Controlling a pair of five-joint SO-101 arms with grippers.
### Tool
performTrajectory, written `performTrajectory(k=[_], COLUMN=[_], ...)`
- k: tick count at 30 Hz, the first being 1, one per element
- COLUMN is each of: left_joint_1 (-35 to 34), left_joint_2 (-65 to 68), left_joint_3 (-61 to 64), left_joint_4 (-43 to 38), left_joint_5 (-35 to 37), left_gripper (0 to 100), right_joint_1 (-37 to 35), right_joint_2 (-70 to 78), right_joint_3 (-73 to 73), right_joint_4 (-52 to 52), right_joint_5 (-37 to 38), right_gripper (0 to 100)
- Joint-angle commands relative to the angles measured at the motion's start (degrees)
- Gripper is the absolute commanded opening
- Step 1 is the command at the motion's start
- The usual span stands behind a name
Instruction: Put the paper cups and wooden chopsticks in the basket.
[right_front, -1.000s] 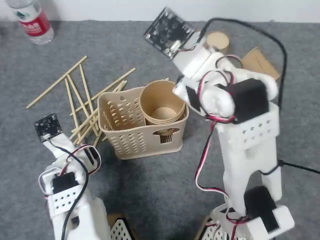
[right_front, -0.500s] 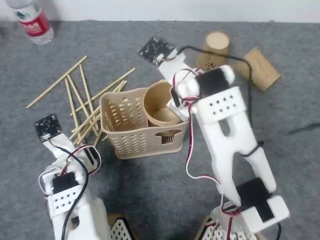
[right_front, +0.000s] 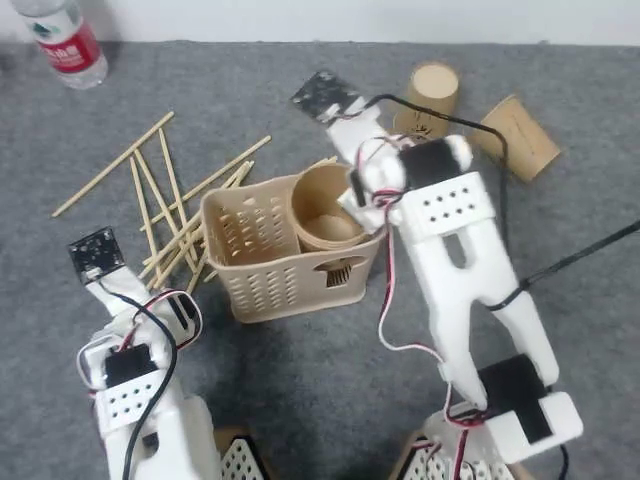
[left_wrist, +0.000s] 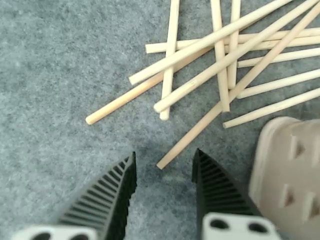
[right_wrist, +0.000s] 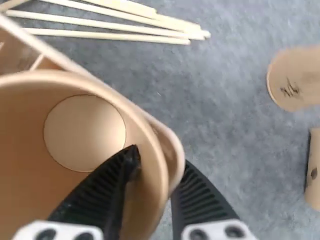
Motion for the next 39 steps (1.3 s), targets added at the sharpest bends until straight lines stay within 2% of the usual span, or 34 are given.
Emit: performTrajectory(k=[1,6,14,20,22,26,28,34,39], left_joint_1=[0.4,0.4,0.4,0.4,0.4,0.4,0.4,0.1,0.0], left_joint_2=[-0.6,-0.6,-0.6,-0.6,-0.6,-0.6,-0.6,-0.6,-0.6], left_joint_3=[-0.4,-0.4,-0.4,-0.4,-0.4,-0.4,-0.4,-0.6,-0.7], left_joint_4=[-1.3,-1.3,-1.3,-1.3,-1.3,-1.3,-1.2,-1.1,-0.9], left_joint_5=[0.2,0.2,0.3,0.3,0.3,0.3,0.2,0.4,0.4], left_gripper=[17,17,17,17,17,17,17,17,17], right_joint_1=[6.2,11.0,11.4,11.5,11.5,12.9,13.2,13.8,17.5], right_joint_2=[-2.3,-3.7,-3.6,-2.3,-2.4,-4.2,-7.0,-20.0,-27.8], right_joint_3=[-1.7,-4.9,-12.7,-11.3,-11.3,-11.7,-13.4,-23.2,-16.6], right_joint_4=[2.4,5.1,9.1,9.5,9.8,10.7,10.3,10.9,12.9], right_joint_5=[0.4,0.4,0.4,0.0,-0.1,-0.1,0.8,3.2,2.0], right_gripper=[0.6,0.6,0.6,0.8,5.3,26.2,31.5,27.3,24.1])
